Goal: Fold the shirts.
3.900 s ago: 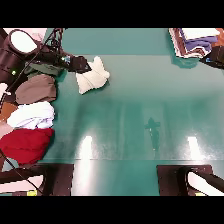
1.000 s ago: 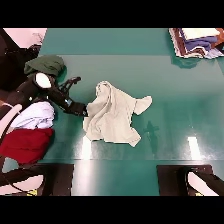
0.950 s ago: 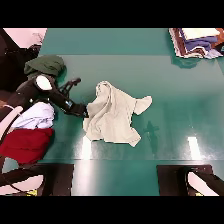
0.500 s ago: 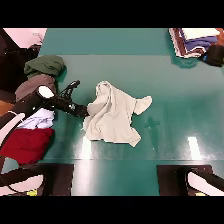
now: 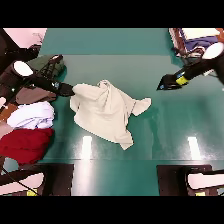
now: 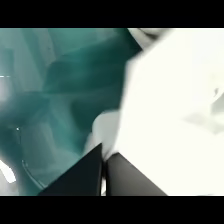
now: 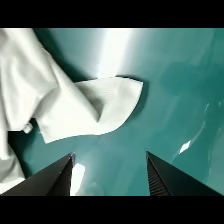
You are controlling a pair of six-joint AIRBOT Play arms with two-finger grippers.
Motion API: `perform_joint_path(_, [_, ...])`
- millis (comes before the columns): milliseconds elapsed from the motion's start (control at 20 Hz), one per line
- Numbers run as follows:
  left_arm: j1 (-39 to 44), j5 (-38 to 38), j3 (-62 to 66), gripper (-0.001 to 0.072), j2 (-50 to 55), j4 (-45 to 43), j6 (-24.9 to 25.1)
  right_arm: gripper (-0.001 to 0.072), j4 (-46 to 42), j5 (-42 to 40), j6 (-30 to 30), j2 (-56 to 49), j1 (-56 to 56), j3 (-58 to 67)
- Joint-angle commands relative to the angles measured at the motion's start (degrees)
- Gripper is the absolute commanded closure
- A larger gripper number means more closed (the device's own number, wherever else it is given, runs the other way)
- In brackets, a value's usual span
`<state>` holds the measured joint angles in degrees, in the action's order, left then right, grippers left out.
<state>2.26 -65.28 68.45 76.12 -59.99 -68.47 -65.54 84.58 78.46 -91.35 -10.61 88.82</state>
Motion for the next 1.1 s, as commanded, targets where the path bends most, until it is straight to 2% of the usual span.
perform_joint_path(0, [-0.8, -1.3, 2.1, 0.0684, 0.0, -1.2, -0.2, 0.0196, 0.0, 2.7, -0.3, -8.2, -1.0, 0.0])
perform_joint_path(350, [-0.8, -1.2, 2.1, 0.0684, 0.0, -1.1, -0.2, 0.0206, 4.3, 1.7, 0.6, -15.1, -3.7, 0.0])
perform_joint_path(400, [-0.8, -1.2, 2.1, 0.0683, 0.0, -1.1, -0.2, 0.0294, 4.3, 1.0, 0.5, -15.1, -4.1, 0.0])
perform_joint_path(450, [-0.8, -1.3, 2.1, 0.0683, 0.0, -1.1, -0.2, 0.044, 4.5, 0.2, 0.5, -15.1, -4.2, 0.0])
perform_joint_path(500, [-0.8, -1.3, 2.1, 0.0684, 0.0, -1.1, -0.3, 0.0632, 4.4, -0.6, 0.5, -15.1, -4.5, 0.1])
perform_joint_path(550, [-0.8, -1.3, 2.1, 0.0684, 0.0, -1.1, -0.7, 0.0697, 4.4, -1.2, 0.5, -14.8, -4.5, 0.1])
perform_joint_path(750, [-1.7, -1.4, 6.8, 0.0684, -2.2, -1.5, -0.8, 0.0699, -0.4, -5.5, 0.6, -7.3, -3.3, 1.1])
perform_joint_path(900, [-3.3, -1.9, 17.1, 0.0684, -6.1, -1.6, -0.6, 0.0699, -6.1, -5.1, 1.0, 1.8, -0.3, 8.5])
perform_joint_path(1050, [-3.3, -3.0, 29.1, 0.0684, -9.5, -1.3, 0.0, 0.0699, -6.5, -7.6, 1.4, 10.6, 3.0, 17.6])
